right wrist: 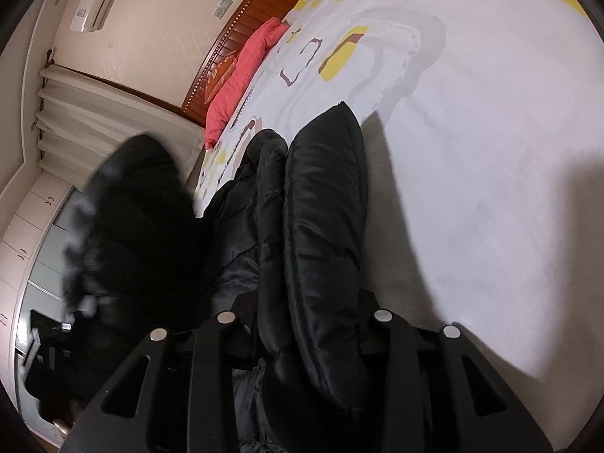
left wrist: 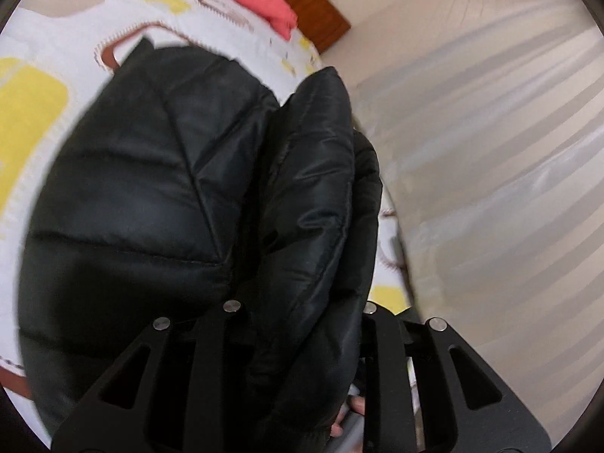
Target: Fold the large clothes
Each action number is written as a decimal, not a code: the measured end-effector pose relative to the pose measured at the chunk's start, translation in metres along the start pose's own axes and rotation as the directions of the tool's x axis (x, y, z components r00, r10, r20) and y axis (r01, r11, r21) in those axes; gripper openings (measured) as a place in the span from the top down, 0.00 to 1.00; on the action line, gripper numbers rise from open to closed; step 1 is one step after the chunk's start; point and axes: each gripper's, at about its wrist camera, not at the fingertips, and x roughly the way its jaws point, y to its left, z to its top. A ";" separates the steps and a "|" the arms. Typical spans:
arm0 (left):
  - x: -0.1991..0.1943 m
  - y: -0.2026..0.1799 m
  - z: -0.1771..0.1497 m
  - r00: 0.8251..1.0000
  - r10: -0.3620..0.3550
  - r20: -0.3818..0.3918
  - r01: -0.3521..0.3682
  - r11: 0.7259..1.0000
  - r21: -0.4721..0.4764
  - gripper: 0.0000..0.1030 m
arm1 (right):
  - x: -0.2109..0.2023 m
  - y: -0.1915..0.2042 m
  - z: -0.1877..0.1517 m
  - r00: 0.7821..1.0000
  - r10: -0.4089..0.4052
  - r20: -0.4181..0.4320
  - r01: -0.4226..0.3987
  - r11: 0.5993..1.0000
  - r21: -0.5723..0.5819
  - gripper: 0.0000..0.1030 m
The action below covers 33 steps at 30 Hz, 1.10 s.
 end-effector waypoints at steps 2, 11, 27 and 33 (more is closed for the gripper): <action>0.018 -0.001 -0.008 1.000 0.023 -0.011 -0.023 1.000 0.013 0.78 | -0.001 -0.003 0.001 1.000 0.011 0.001 -0.011 1.000 0.009 0.68; 0.062 0.008 -0.016 0.998 0.062 -0.020 -0.061 0.997 0.039 0.78 | 0.001 -0.008 0.000 1.000 0.020 0.019 -0.020 1.000 0.019 0.70; 0.037 -0.039 -0.019 0.999 0.032 -0.012 -0.030 0.991 0.129 0.22 | -0.027 0.008 0.000 0.997 -0.045 0.060 0.044 0.999 0.025 0.49; -0.017 -0.062 -0.022 1.000 -0.024 0.014 0.022 0.990 0.141 0.17 | -0.048 0.026 -0.009 0.994 -0.063 0.092 0.063 0.998 0.004 0.45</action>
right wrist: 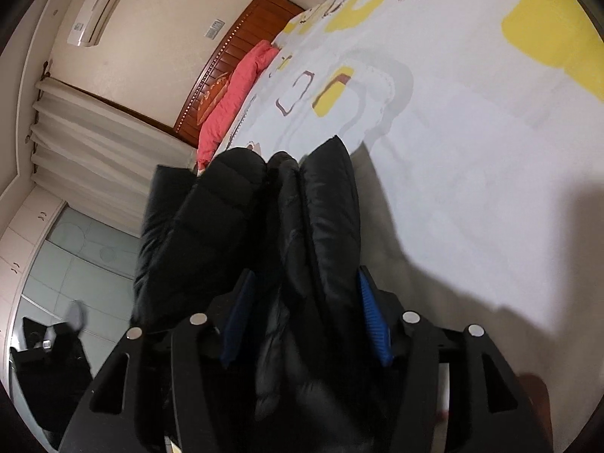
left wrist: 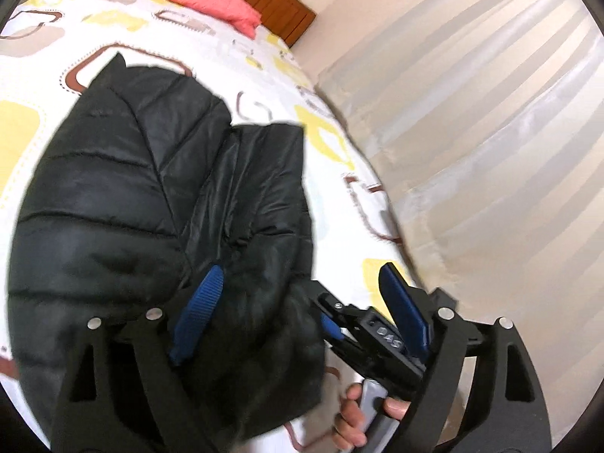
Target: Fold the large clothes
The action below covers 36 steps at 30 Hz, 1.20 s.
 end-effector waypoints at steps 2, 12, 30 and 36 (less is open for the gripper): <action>-0.023 0.003 0.002 0.999 -0.025 0.038 0.026 0.999 -0.025 0.14 | -0.006 0.007 -0.001 1.000 0.004 0.016 -0.004 1.000 -0.007 0.43; -0.097 0.116 0.040 0.964 0.142 0.223 -0.078 0.958 -0.274 0.09 | 0.006 0.057 0.015 0.996 0.083 0.039 -0.080 0.995 -0.053 0.33; 0.000 0.159 0.036 0.985 0.164 -0.046 -0.169 0.926 -0.336 0.07 | 0.098 0.005 0.044 0.988 -0.053 -0.144 0.048 0.998 -0.033 0.81; 0.025 0.155 0.029 0.968 0.246 -0.057 -0.252 0.929 -0.271 0.03 | 0.105 -0.021 0.039 0.989 0.045 -0.142 -0.045 0.999 0.005 0.82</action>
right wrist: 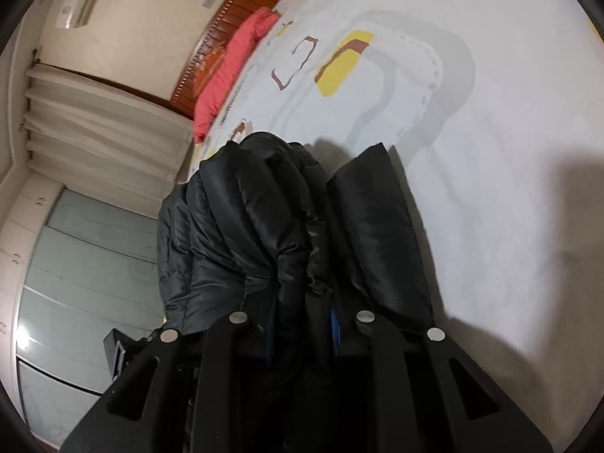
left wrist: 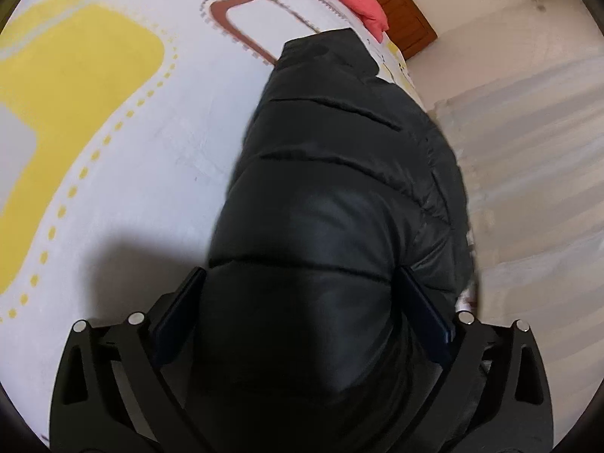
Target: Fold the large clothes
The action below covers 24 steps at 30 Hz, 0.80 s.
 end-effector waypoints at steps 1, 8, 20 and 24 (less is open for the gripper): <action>0.004 0.000 -0.002 1.000 0.013 0.009 -0.013 1.000 0.022 0.02 | 0.000 -0.001 -0.002 1.000 0.014 0.003 -0.014 1.000 0.006 0.81; -0.001 0.003 0.004 0.998 -0.055 -0.005 0.055 0.998 -0.014 0.02 | -0.015 0.006 -0.006 1.000 0.027 0.012 -0.027 1.000 0.009 0.76; -0.102 0.037 -0.045 0.978 -0.186 0.095 0.195 0.976 -0.095 0.02 | -0.107 0.074 -0.073 0.997 0.038 0.073 -0.032 0.996 -0.085 0.28; -0.110 0.038 -0.073 0.976 -0.192 0.099 0.199 0.978 -0.057 0.02 | -0.111 0.079 -0.096 0.998 -0.023 0.054 0.029 0.994 -0.109 0.25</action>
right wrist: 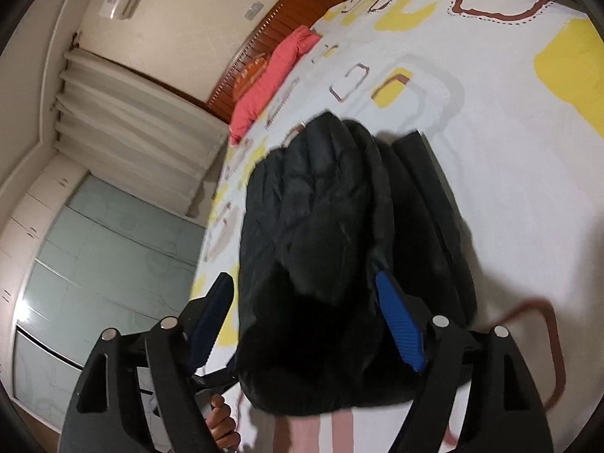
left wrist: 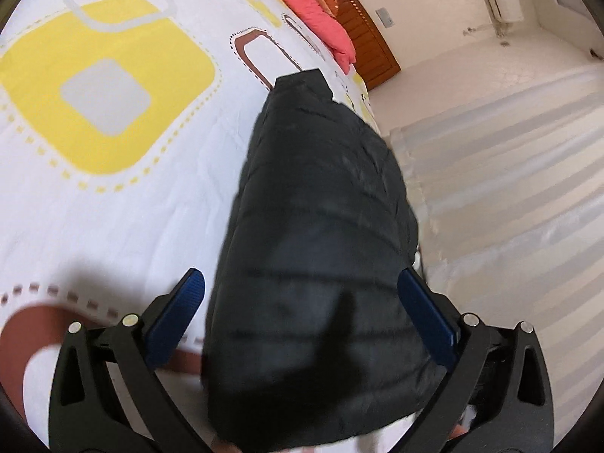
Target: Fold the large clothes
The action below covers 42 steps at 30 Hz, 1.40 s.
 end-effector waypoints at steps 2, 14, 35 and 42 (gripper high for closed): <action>0.005 -0.001 -0.008 1.000 0.017 -0.014 -0.017 1.000 0.019 0.02 | 0.008 -0.005 -0.006 0.998 -0.052 -0.024 0.051 0.998 -0.020 0.25; 0.038 -0.004 -0.035 0.977 0.203 -0.062 -0.193 0.972 0.133 0.02 | 0.042 -0.090 -0.027 0.999 -0.015 -0.028 0.019 0.985 0.169 0.75; 0.002 0.000 0.008 0.982 0.189 -0.023 -0.188 0.981 0.045 0.02 | -0.015 -0.044 -0.015 0.986 -0.159 0.056 0.155 0.986 0.063 0.34; 0.035 0.006 0.062 0.990 0.123 -0.075 -0.132 0.984 -0.123 0.02 | 0.028 0.010 0.049 0.976 -0.179 0.127 0.179 0.984 0.011 0.21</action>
